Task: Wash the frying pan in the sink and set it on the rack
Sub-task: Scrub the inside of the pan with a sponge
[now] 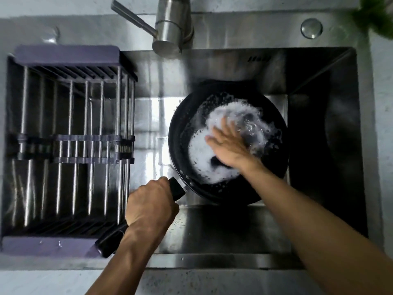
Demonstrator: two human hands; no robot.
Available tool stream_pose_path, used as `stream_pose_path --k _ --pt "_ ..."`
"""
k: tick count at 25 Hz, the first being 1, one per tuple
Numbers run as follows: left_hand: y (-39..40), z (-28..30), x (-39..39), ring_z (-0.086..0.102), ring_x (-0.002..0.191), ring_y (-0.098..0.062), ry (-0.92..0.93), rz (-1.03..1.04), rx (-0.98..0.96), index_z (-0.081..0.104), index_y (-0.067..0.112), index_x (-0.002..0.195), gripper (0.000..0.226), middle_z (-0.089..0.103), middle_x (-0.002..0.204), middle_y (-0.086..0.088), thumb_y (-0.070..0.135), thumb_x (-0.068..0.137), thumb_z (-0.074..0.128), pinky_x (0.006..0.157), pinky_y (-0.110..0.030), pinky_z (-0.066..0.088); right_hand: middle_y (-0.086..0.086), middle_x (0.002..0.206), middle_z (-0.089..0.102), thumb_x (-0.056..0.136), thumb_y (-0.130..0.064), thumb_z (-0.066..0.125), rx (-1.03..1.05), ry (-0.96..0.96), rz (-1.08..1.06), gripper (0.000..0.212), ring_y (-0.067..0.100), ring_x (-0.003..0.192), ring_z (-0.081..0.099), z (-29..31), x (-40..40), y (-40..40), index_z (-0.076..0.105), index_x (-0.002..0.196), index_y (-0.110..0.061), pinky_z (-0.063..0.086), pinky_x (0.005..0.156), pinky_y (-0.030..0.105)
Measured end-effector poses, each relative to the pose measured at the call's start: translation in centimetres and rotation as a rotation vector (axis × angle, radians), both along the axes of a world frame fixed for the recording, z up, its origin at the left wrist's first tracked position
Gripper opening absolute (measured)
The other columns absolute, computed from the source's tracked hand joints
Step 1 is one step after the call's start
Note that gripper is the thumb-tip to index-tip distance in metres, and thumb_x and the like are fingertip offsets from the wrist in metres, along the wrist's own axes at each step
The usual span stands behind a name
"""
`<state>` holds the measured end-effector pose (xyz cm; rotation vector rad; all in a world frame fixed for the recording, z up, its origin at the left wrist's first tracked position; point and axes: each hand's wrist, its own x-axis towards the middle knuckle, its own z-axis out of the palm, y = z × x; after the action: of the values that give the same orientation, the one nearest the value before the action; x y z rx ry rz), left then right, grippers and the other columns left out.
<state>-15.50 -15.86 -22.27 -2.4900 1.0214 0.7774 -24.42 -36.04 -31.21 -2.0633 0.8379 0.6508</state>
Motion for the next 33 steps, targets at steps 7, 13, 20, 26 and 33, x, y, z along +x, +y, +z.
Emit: stream_pose_path --k 7,13,20,26,33 --pt "0.0 0.0 0.0 0.065 0.077 -0.022 0.018 0.005 0.010 0.055 0.022 0.101 0.025 0.065 0.087 0.000 0.024 0.076 0.058 0.057 -0.028 0.037 -0.011 0.159 -0.027 0.104 -0.055 0.019 -0.045 0.008 0.011 0.058 0.013 0.146 -0.028 -0.5 -1.8 -1.5 0.002 0.157 -0.037 -0.018 0.117 0.037" --pt "0.2 -0.1 0.2 0.064 0.079 -0.022 0.014 0.001 -0.004 0.054 0.021 0.103 0.027 0.065 0.088 0.000 0.026 0.077 0.060 0.058 -0.028 0.037 -0.022 0.157 -0.025 0.104 -0.053 0.020 0.045 -0.143 0.285 0.053 0.003 0.145 -0.029 -1.2 -6.1 2.4 0.006 0.154 -0.044 -0.015 0.121 0.040" --pt "0.0 -0.1 0.2 0.065 0.080 -0.022 0.016 0.015 0.009 0.054 0.023 0.103 0.028 0.066 0.089 0.001 0.027 0.075 0.061 0.058 -0.028 0.036 -0.018 0.158 -0.020 0.099 -0.053 0.031 0.263 -0.485 -0.504 0.064 0.001 0.146 -0.021 -1.0 8.0 6.4 0.002 0.154 -0.038 -0.012 0.118 0.030" --pt "0.1 -0.1 0.2 0.065 0.082 -0.021 0.010 0.008 0.018 0.054 0.024 0.102 0.026 0.066 0.091 0.002 0.027 0.076 0.060 0.058 -0.028 0.036 -0.010 0.163 -0.020 0.097 -0.064 0.024 0.134 -0.440 -0.742 0.069 0.007 0.149 -0.017 -2.0 8.0 2.8 0.001 0.157 -0.039 -0.005 0.124 0.045" --pt "0.1 0.0 0.3 0.057 0.068 -0.019 -0.011 0.003 -0.017 0.056 0.023 0.101 0.026 0.065 0.085 0.002 0.029 0.077 0.062 0.056 -0.027 0.037 0.004 0.165 -0.017 0.099 -0.054 0.008 -0.625 -0.039 0.057 0.069 0.026 0.152 -0.014 -3.5 -1.7 -4.9 0.003 0.159 -0.022 -0.003 0.123 0.049"
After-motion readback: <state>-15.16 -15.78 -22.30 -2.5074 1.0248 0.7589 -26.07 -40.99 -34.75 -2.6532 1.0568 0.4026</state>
